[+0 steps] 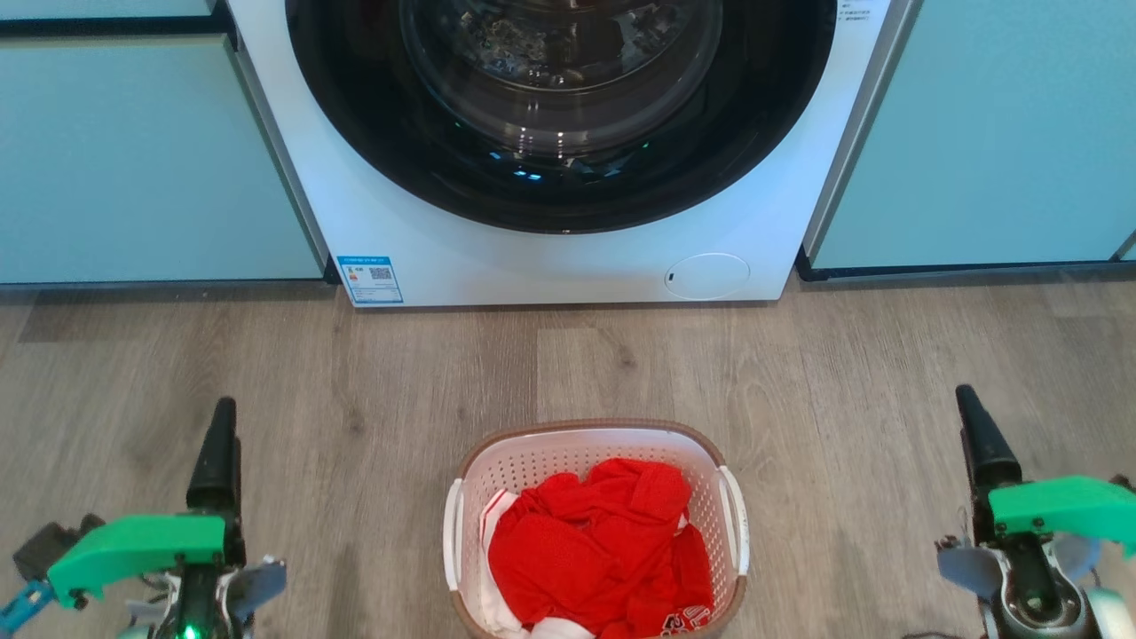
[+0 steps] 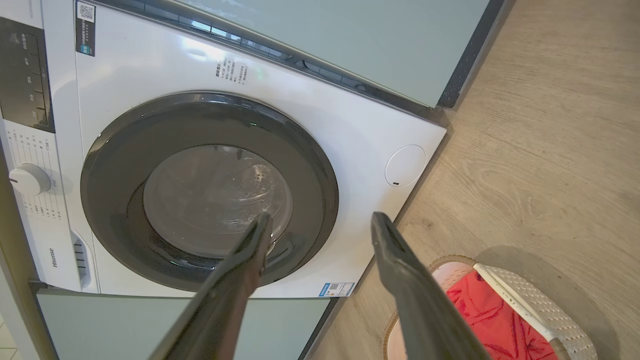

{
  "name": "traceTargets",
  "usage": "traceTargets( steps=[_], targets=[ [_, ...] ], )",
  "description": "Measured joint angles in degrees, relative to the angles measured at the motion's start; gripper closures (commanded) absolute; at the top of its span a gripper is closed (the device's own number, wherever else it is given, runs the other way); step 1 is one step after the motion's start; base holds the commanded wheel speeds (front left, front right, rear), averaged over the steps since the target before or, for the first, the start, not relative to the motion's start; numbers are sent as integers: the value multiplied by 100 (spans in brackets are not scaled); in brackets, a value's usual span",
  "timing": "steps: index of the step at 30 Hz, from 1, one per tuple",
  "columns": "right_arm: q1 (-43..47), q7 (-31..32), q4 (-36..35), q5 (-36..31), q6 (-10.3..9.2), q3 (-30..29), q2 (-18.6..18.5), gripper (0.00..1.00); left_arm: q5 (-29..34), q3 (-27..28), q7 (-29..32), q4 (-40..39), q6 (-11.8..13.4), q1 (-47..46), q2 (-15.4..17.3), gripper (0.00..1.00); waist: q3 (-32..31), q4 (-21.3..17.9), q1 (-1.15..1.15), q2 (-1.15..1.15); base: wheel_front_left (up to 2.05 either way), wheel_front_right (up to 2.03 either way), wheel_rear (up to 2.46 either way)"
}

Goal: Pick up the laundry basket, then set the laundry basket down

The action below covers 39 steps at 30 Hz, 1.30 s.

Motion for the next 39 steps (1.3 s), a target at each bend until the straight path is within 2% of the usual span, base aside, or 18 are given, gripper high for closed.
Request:
traceTargets(
  steps=[5, 15, 21, 25, 32, 39],
  targets=[
    [-54, -69, -240, -582, 0, 8, 0, 0, 365, 47, -82, -223, 73, -23, -1, 0, 14, 26, 0, 0, 0, 0, 0],
    [-140, -223, -666, -1828, 0, 277, -1, 0, 1302, -111, -207, -760, 545, -64, -1, 0, 37, 71, 0, 0, 0, 0, 0],
    [-240, -316, -893, -2569, 0, 491, -25, 0, 2116, -488, -307, -1070, 834, -129, -1, 0, 46, 105, -1, 0, 0, 0, 0],
    [-307, -359, -1098, -3104, 0, 695, -108, 0, 2625, -783, -398, -1255, 1158, -144, 1, 0, 51, 128, -1, 0, 0, 0, 0],
    [-307, -491, -1232, -3777, 0, 890, -168, 0, 3554, -1272, -499, -1279, 1513, -152, 8, 0, 31, 138, -1, 0, 0, 0, 0],
    [-306, -612, -1267, -4425, 1, 1098, -211, 0, 4294, -1937, -606, -1131, 2031, -296, 259, 0, -27, 126, -1, 0, 0, 0, 0]
  ],
)
